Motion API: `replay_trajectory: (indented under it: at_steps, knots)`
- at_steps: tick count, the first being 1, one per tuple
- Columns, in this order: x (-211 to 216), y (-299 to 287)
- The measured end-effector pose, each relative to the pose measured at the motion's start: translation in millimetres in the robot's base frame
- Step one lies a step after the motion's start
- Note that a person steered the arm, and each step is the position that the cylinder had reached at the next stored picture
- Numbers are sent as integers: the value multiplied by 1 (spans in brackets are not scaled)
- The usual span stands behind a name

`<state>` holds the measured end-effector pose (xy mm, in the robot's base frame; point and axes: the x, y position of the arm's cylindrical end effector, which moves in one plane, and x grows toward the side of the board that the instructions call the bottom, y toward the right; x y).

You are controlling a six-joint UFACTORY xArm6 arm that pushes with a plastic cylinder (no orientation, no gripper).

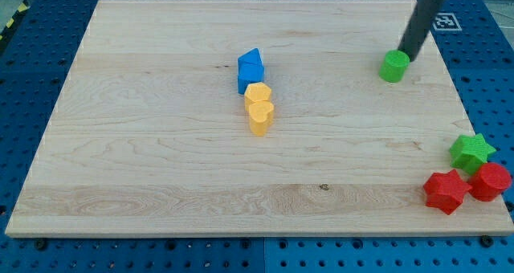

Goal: Push the green circle towards the bottom right of the board

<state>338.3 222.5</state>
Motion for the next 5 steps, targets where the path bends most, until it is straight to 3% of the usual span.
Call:
replay_trajectory:
  at_steps: [5]
  knots:
    - [17, -5]
